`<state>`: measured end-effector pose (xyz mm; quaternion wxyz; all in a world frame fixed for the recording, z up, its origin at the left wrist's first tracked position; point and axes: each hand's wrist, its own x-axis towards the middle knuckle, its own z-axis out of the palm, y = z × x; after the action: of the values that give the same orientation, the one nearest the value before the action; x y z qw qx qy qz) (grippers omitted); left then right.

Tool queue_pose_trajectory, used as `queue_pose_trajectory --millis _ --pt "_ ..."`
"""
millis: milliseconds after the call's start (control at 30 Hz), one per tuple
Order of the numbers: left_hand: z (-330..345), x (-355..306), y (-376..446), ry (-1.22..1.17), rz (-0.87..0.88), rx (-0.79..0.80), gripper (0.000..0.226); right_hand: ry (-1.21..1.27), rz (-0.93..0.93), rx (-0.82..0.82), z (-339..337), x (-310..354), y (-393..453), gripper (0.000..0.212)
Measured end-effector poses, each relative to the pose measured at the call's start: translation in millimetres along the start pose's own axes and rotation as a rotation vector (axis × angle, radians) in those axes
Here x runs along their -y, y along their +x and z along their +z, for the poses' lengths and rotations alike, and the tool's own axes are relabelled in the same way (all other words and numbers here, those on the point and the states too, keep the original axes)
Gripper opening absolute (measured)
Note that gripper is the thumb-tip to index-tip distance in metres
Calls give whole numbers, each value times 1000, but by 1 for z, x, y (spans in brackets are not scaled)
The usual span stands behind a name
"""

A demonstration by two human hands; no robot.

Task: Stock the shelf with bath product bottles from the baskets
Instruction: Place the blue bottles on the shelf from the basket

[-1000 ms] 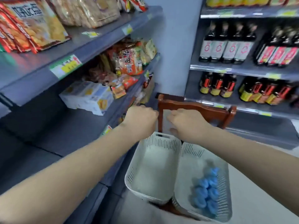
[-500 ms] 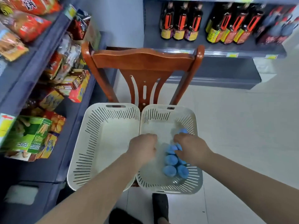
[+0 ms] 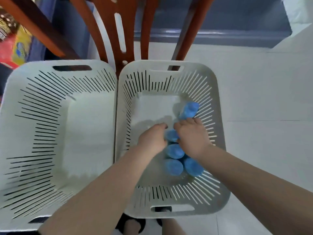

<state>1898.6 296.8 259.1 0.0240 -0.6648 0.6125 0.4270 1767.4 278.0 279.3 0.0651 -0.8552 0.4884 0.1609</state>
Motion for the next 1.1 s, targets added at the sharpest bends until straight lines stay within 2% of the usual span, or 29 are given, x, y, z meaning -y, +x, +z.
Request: queue_pose_trajectory --millis 100,167,267,433,500,600,733,1100 --pt "17 3 12 -84 -10 6 40 -27 16 -71 20 0 4 32" --pt "23 4 15 -128 -9 -13 35 -1 10 -60 23 -2 7 27" --pt "24 6 12 -149 -4 -17 36 52 -23 3 21 -8 6 9" --pt "5 6 -5 -156 28 -29 44 128 -58 -60 -3 -9 1 9" --pt "-10 4 -15 -189 47 -54 46 155 -65 -67 -21 -9 0 17" --pt "-40 -1 -34 -253 74 -103 44 182 -93 -112 -60 -7 -3 29" --pt "-94 -13 -66 -330 125 -151 50 232 -167 -197 -132 1 -9 34" --pt "-266 -37 -224 -472 239 -499 41 574 -346 -380 -360 68 -41 30"
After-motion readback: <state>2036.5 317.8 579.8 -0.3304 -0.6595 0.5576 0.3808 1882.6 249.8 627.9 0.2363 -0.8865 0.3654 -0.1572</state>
